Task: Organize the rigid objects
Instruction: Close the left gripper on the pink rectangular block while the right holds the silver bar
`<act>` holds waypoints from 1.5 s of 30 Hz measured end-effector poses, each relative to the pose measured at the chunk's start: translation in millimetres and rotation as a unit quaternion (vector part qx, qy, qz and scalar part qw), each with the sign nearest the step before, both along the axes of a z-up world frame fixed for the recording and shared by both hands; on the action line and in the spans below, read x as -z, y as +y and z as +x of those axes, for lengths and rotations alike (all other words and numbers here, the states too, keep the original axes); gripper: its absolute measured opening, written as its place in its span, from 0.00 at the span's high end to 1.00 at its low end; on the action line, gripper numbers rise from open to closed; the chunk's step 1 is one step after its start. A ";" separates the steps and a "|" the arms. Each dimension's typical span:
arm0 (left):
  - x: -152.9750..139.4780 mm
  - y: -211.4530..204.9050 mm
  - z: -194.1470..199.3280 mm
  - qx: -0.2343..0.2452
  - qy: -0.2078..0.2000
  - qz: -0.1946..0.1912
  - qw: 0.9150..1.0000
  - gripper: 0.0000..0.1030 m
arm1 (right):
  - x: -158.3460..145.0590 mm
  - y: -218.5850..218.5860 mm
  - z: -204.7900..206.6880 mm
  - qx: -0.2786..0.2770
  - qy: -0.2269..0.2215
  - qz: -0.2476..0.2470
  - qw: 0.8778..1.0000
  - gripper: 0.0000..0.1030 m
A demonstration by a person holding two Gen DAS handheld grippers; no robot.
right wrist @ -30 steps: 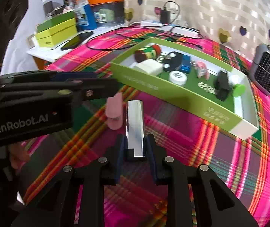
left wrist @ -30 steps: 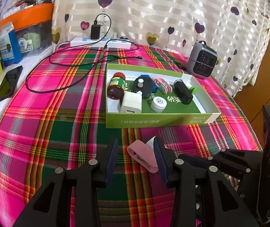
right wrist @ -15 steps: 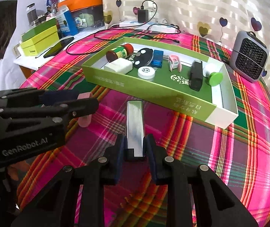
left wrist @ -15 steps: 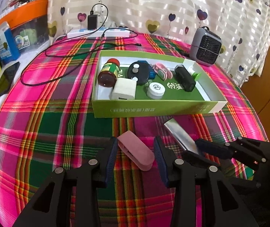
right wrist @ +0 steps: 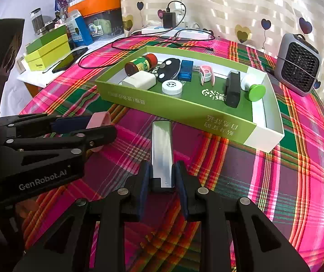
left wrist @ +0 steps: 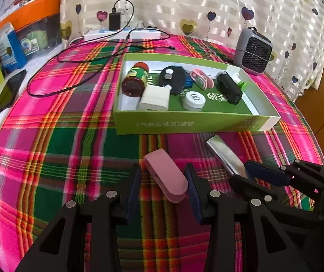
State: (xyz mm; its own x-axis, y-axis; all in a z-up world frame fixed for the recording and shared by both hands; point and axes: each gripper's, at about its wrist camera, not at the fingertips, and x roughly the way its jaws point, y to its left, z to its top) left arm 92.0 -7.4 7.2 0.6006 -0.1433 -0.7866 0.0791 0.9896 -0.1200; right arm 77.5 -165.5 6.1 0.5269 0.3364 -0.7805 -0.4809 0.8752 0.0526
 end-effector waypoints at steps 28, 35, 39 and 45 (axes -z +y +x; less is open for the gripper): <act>3.6 13.2 8.2 0.000 -0.010 0.003 1.000 0.63 | 0.5 8.1 10.2 0.007 -0.009 -0.011 1.000 0.74; 4.0 8.7 6.8 0.002 -0.012 0.018 1.000 0.63 | 0.5 7.5 12.7 0.007 -0.008 -0.008 1.000 0.74; 4.1 7.8 6.9 0.002 -0.012 0.020 1.000 0.63 | 0.5 7.8 11.9 0.007 -0.008 -0.008 1.000 0.74; 4.0 8.2 6.8 0.000 -0.013 0.018 1.000 0.67 | 0.4 7.8 11.8 0.007 -0.009 -0.008 1.000 0.75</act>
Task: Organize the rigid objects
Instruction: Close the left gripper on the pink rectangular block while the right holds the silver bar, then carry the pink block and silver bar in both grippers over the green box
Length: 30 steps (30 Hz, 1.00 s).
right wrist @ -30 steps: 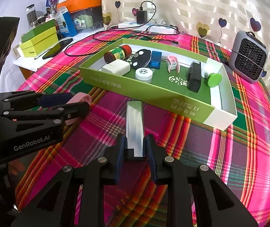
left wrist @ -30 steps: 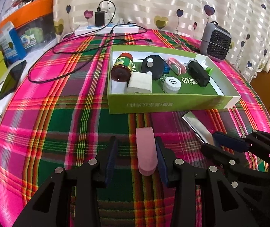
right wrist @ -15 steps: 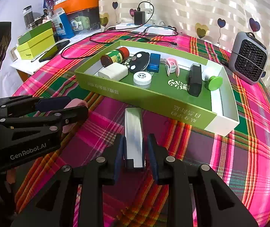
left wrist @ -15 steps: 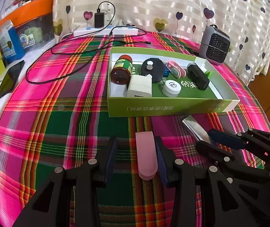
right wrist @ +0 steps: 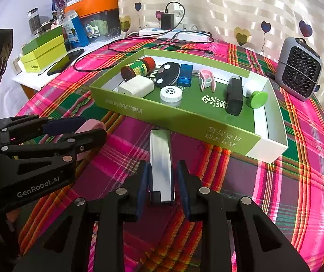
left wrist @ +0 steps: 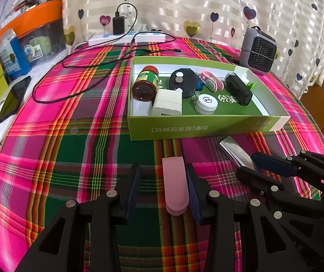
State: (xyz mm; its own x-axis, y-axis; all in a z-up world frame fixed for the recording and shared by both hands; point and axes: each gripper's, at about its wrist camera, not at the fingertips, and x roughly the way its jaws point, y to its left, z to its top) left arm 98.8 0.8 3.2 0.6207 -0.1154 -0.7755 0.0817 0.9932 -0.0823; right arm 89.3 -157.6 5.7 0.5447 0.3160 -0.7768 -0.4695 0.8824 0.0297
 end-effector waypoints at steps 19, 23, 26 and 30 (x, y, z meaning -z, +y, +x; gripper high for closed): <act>0.8 5.2 -0.2 -0.004 -0.001 -0.004 1.000 0.82 | -0.4 0.4 0.0 0.000 -0.001 -0.001 1.000 0.77; 0.8 4.8 -0.3 -0.004 -0.001 -0.004 1.000 0.83 | -0.4 0.4 -0.4 0.000 0.000 -0.001 1.000 0.77; 0.9 4.9 -0.3 -0.004 -0.001 -0.004 1.000 0.84 | -0.4 0.3 -0.4 0.000 0.000 -0.001 1.000 0.77; 1.0 4.7 -0.4 -0.004 -0.001 -0.004 1.000 0.84 | -0.4 0.2 -0.3 0.000 0.000 0.000 1.000 0.77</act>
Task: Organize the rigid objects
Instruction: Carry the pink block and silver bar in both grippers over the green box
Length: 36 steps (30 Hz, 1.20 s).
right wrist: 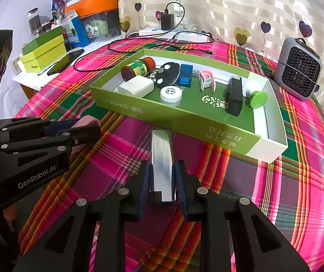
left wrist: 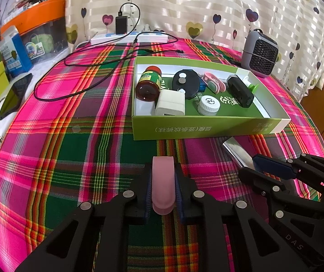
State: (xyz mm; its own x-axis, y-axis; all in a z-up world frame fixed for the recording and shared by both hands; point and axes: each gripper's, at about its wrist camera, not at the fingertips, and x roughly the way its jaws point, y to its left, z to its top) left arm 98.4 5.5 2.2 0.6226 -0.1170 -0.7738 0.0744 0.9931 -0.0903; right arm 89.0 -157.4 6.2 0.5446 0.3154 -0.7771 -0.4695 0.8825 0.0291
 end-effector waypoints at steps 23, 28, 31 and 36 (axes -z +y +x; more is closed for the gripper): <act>-4.5 -3.7 -7.2 0.014 -0.003 -0.010 1.000 0.84 | -5.7 -0.3 -7.8 -0.008 -0.001 0.018 1.000 0.77; -10.0 -5.3 -11.4 0.021 -0.008 -0.010 1.000 0.84 | -10.9 -0.9 -10.0 -0.004 -0.003 0.020 1.000 0.77; -15.5 -6.7 -14.1 0.027 -0.015 -0.007 0.999 0.84 | -15.2 -2.3 -12.0 -0.001 -0.007 0.023 1.000 0.77; -28.0 -11.7 -17.0 0.038 -0.027 -0.007 0.999 0.84 | -25.1 -7.5 -14.7 0.004 -0.014 0.031 0.999 0.77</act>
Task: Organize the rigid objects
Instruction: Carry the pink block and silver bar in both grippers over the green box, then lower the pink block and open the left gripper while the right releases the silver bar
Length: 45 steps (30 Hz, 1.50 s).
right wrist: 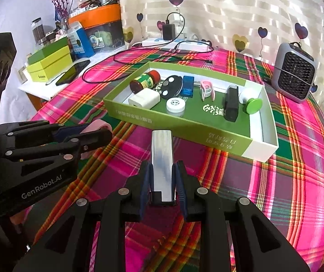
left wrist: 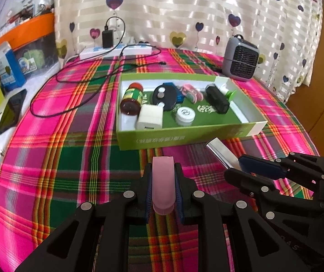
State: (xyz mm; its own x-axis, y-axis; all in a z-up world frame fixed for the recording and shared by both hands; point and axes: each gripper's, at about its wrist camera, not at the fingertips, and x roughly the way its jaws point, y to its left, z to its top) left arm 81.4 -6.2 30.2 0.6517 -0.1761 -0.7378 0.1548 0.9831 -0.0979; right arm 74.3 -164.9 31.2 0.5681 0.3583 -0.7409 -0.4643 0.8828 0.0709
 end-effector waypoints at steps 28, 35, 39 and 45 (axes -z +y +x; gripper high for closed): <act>-23.2 -28.4 55.4 0.052 -0.010 -0.023 0.998 0.84 | -33.2 -43.0 56.9 0.071 -0.008 0.010 0.997 0.77; -17.4 -31.1 78.5 0.056 -0.003 -0.018 0.998 0.84 | -25.5 -39.7 74.4 0.061 0.006 0.006 0.998 0.77; -15.2 -31.9 89.9 0.056 -0.002 -0.018 0.998 0.84 | -19.8 -37.5 86.1 0.053 0.017 0.001 0.998 0.77; -9.1 -34.0 104.5 0.056 0.003 -0.017 0.998 0.84 | -12.9 -35.0 98.0 0.040 0.029 0.004 0.999 0.77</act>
